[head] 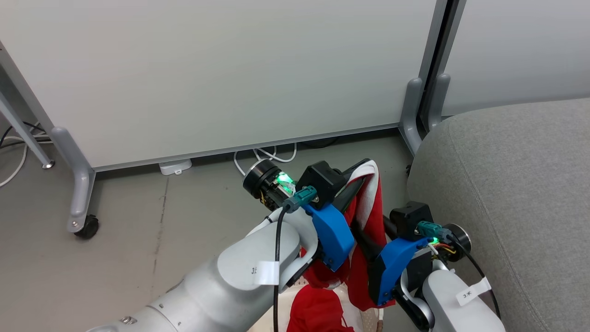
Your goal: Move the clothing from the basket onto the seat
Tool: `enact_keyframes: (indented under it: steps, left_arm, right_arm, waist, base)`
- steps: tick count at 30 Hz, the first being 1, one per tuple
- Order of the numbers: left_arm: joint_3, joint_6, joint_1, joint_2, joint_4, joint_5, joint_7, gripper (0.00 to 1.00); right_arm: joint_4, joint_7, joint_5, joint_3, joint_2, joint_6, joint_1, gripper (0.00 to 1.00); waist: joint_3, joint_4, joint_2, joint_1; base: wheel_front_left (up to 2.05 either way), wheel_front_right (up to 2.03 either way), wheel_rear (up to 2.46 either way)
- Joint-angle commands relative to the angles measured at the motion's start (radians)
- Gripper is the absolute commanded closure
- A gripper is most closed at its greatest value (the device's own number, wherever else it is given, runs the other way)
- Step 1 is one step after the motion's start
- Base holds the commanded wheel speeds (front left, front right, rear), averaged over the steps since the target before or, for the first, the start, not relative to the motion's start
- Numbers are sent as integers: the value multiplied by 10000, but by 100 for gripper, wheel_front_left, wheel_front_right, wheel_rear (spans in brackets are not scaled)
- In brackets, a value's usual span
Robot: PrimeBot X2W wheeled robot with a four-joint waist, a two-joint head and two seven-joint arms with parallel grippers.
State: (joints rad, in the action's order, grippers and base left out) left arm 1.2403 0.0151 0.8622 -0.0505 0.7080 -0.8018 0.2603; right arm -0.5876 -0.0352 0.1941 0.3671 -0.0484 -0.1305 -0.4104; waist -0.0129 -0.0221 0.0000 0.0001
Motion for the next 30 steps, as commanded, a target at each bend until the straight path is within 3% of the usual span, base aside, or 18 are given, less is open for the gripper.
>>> enact_keyframes:
  steps: [1, 25, 26, 27, 28, 29, 30]
  left_arm:
    - [20, -58, 47, 3, -47, -82, 65, 100]
    - [-87, -65, -163, 3, 93, -420, 65, 100]
    - [-135, -65, -185, 1, 74, -436, 65, 83]
    - [-169, -77, -199, 3, 57, -429, 65, 56]
    - [-218, -99, -225, 3, 30, -406, 65, 11]
    - [-270, -106, -276, 1, -11, -381, 64, 0]
    - [-339, -110, -359, 0, -53, -353, 64, 0]
  right_arm:
    - [-104, -104, 109, 86, -36, -5, -191, 100]
    - [-587, -526, 542, 336, -36, -5, -288, 100]
    - [-586, -531, 542, 325, -36, -5, -304, 100]
    - [-584, -531, 540, 310, -36, -5, -321, 100]
    - [-573, -558, 568, 283, -36, -5, -328, 100]
    - [-555, -596, 601, 242, -36, -5, -323, 100]
    - [-551, -634, 575, 170, -36, -5, -324, 100]
  waist:
    - [-26, 0, 0, -1]
    - [-136, -312, 0, -1]
    - [-123, -320, 0, -1]
    - [-111, -328, 0, -1]
    - [-100, -330, 0, -1]
    - [-88, -324, 0, -1]
    - [-73, -313, 0, -1]
  base:
    - [0, 0, 0]
    - [0, 0, 0]
    - [0, 0, 0]
    - [0, 0, 0]
    - [0, 0, 0]
    - [0, 0, 0]
    - [0, 0, 0]
